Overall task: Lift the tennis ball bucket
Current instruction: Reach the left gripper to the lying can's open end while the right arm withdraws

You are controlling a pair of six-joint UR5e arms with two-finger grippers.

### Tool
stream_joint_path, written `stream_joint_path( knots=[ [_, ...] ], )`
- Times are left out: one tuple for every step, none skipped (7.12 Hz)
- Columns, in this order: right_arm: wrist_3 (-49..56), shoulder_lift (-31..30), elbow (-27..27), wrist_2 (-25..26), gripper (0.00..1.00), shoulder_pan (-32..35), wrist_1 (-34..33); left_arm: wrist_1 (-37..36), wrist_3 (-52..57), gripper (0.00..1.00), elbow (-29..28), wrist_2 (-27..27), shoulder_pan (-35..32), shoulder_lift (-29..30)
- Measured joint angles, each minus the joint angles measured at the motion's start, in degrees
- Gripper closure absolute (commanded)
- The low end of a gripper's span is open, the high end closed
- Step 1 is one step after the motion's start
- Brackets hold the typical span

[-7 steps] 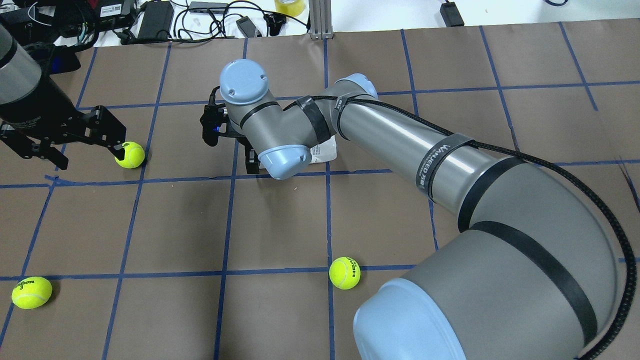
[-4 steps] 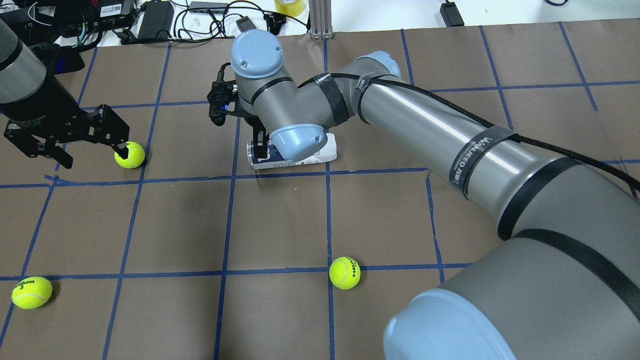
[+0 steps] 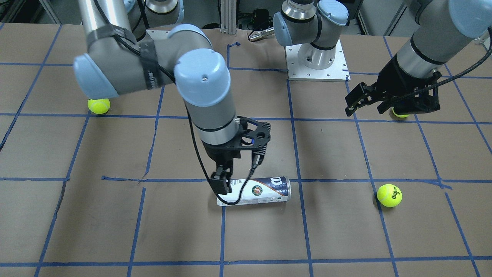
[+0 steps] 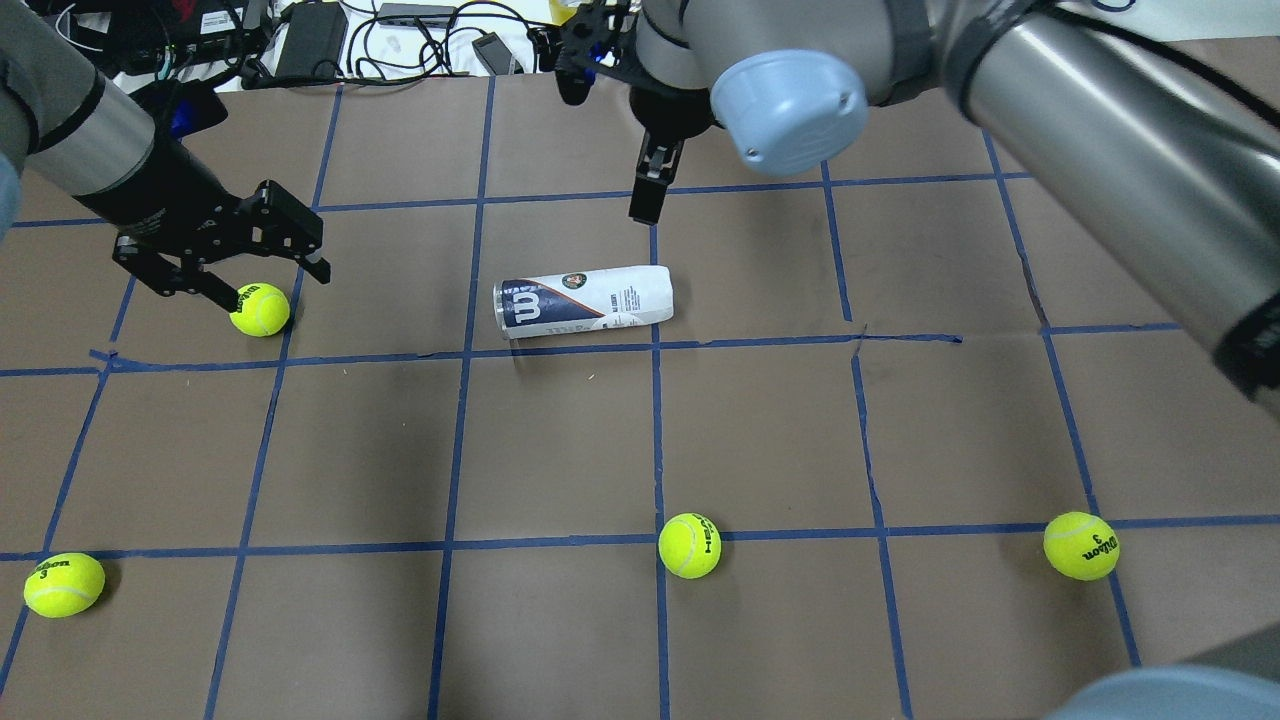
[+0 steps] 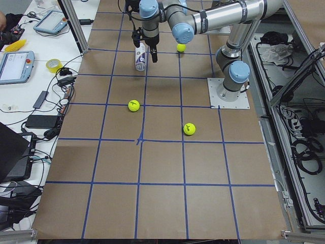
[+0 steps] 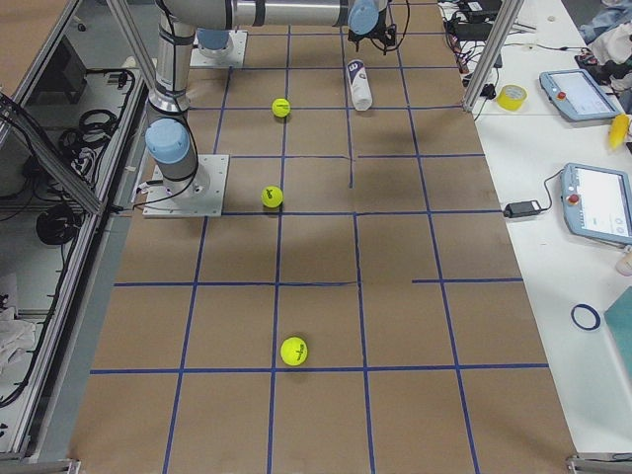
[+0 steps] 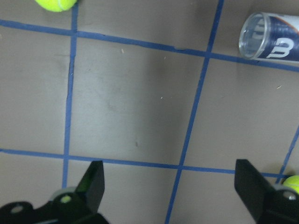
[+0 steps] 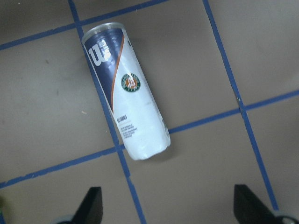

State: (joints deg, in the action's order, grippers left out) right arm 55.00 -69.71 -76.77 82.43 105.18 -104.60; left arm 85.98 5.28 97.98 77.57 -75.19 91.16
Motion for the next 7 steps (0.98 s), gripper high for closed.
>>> stream_joint_path(
  knots=[
    [-2.79,-3.59,-0.10,0.17,0.00,-2.33,5.28,-2.65,0.19,0.00,0.09,-5.46,-0.12,2.29],
    [-5.10,-6.79,-0.17,0.59,0.00,-4.65,9.90,-5.32,1.00,0.00,0.48,-11.26,-0.26,4.94],
    [-7.87,-9.04,-0.19,0.74,0.00,-7.38,12.83,-7.71,2.37,0.00,1.58,-15.72,-0.38,7.51],
    [-12.20,-10.18,-0.21,0.67,0.00,-10.16,14.14,-10.58,4.43,0.00,3.16,-18.63,-0.56,10.04],
    [-17.65,-11.27,-0.22,0.68,0.00,-12.11,14.80,-13.36,7.19,0.00,4.89,-21.50,-0.72,12.62],
    [-23.69,-12.75,-0.22,0.85,0.00,-13.04,15.84,-15.89,9.81,0.00,6.37,-23.76,-0.84,15.19],
    [-29.31,-14.16,-0.22,1.27,0.00,-13.41,17.35,-17.65,11.41,0.00,7.11,-24.76,-0.99,17.41]
  ],
)
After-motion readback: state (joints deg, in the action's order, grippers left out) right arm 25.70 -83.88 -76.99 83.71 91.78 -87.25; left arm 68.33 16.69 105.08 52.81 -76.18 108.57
